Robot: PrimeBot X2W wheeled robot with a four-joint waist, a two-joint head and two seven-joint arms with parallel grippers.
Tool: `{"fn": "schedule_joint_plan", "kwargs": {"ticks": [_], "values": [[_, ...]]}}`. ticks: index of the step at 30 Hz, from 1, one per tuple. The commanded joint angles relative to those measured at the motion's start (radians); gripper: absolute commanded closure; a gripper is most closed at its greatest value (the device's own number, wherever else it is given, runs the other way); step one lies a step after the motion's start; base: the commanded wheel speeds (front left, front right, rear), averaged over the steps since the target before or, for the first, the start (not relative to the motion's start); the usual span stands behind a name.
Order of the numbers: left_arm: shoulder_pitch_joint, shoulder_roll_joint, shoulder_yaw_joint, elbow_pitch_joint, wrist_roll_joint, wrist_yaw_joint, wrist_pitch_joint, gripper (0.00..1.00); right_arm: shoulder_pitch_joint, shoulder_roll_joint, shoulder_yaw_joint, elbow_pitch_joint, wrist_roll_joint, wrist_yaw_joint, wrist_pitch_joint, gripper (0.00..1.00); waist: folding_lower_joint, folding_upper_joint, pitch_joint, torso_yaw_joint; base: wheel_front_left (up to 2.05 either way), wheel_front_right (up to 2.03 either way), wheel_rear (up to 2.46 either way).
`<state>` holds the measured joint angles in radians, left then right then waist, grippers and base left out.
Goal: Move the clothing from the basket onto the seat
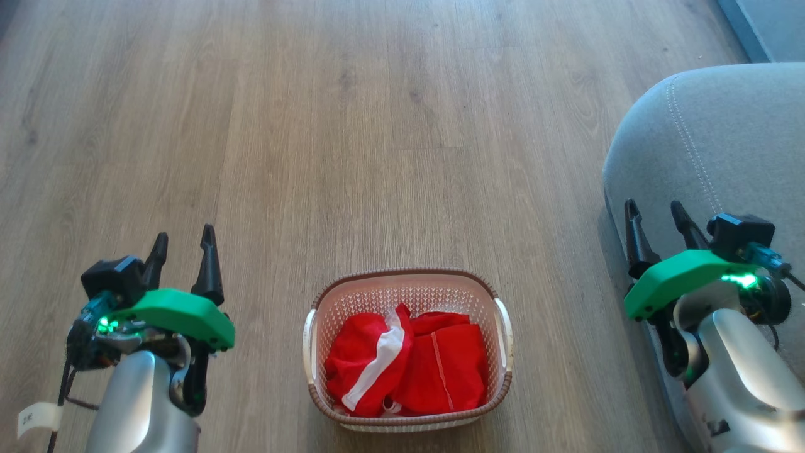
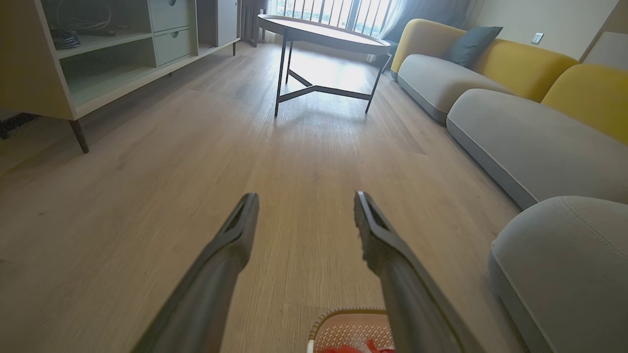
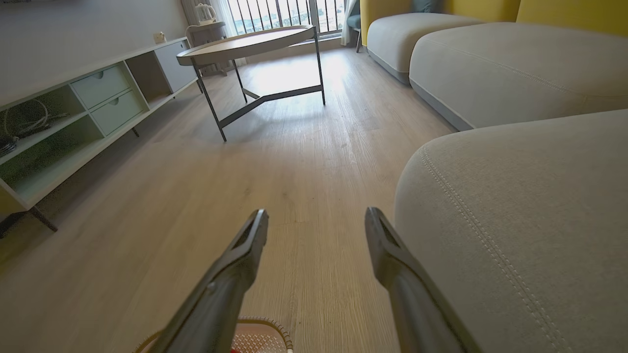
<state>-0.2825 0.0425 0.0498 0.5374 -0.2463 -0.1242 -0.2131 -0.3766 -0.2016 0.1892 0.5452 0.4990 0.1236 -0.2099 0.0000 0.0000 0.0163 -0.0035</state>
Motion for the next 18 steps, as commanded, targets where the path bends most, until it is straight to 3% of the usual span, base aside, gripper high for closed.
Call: {"fn": "schedule_joint_plan", "kwargs": {"ticks": [1, 12, 18], "values": [[-0.068, 0.023, 0.034, -0.024, 0.039, -0.005, -0.016, 0.00, -0.057, -0.025, 0.016, -0.018, -0.035, 0.006, -0.020, 0.00, 0.0000, 0.0000, 0.000, 0.000, 0.00, 0.00, 0.00], [-0.101, 0.018, 0.056, 0.003, 0.167, 0.001, -0.048, 0.00, -0.093, -0.031, 0.012, 0.003, -0.146, 0.007, -0.052, 0.00, 0.0000, 0.0000, 0.002, 0.000, 0.00, 0.00, 0.00], [-0.105, 0.014, 0.077, 0.014, 0.147, 0.008, -0.049, 0.00, -0.091, -0.029, -0.009, 0.003, -0.133, 0.007, -0.052, 0.00, 0.0000, 0.0000, 0.005, 0.002, 0.00, 0.00, 0.00]]}}
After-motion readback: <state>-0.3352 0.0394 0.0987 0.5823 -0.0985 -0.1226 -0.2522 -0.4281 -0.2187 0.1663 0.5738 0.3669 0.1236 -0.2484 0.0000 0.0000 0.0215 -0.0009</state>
